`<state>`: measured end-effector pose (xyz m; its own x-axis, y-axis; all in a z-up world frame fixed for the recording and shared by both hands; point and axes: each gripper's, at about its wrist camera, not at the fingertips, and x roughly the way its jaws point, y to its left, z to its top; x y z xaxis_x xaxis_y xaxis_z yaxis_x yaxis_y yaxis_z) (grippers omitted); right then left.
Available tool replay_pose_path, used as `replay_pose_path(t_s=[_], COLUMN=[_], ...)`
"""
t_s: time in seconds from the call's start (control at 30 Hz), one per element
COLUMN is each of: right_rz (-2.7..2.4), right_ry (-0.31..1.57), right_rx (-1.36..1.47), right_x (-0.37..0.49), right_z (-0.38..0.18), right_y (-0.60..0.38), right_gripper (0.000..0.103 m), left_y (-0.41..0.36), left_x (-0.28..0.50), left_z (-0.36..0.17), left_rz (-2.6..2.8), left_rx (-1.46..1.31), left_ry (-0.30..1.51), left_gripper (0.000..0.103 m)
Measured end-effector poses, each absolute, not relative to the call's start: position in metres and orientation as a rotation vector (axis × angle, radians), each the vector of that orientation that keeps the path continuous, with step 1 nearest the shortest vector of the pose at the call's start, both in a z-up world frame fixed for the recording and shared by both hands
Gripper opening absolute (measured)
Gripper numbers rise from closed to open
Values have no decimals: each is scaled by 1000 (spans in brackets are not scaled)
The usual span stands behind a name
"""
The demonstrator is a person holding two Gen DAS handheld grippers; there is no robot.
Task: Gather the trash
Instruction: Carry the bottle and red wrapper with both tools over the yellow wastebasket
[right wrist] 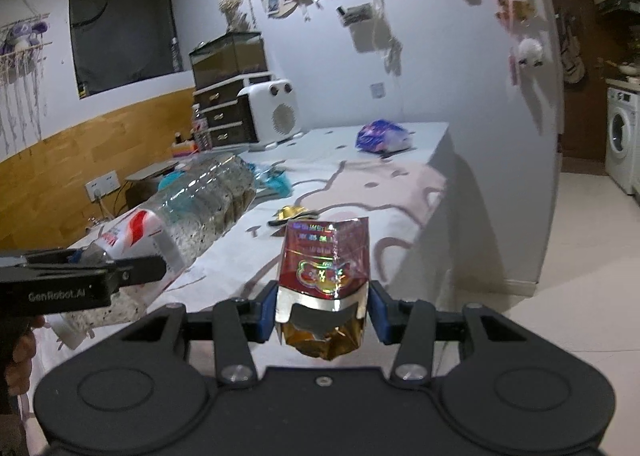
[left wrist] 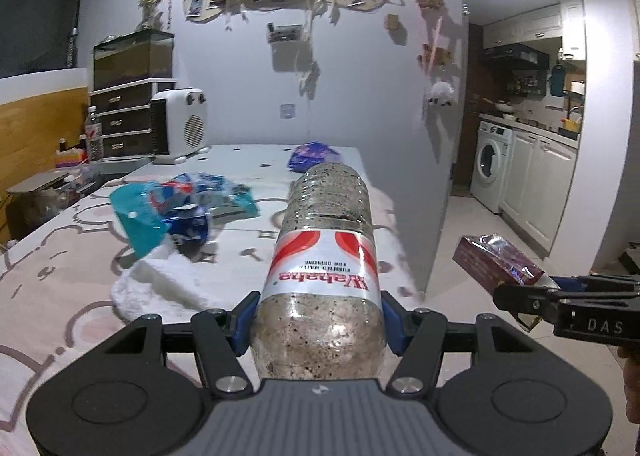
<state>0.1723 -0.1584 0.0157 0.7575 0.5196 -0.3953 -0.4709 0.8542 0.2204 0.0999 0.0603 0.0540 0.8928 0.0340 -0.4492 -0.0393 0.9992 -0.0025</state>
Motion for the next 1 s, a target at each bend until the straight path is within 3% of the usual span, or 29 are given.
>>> replay_pose_path(t_s=[0.57, 1.0], right_rz=[338, 200], right_ry=[443, 509], right_rx=[126, 172], right_x=[151, 154], right_z=[4, -48], right_y=[-289, -382], right_gripper=[47, 47], left_y=[-83, -179], left_x=[122, 171], left_z=[33, -37], left_rz=[-147, -249], left_rx=[-10, -8], left_ry=[494, 641], left_gripper=[61, 61])
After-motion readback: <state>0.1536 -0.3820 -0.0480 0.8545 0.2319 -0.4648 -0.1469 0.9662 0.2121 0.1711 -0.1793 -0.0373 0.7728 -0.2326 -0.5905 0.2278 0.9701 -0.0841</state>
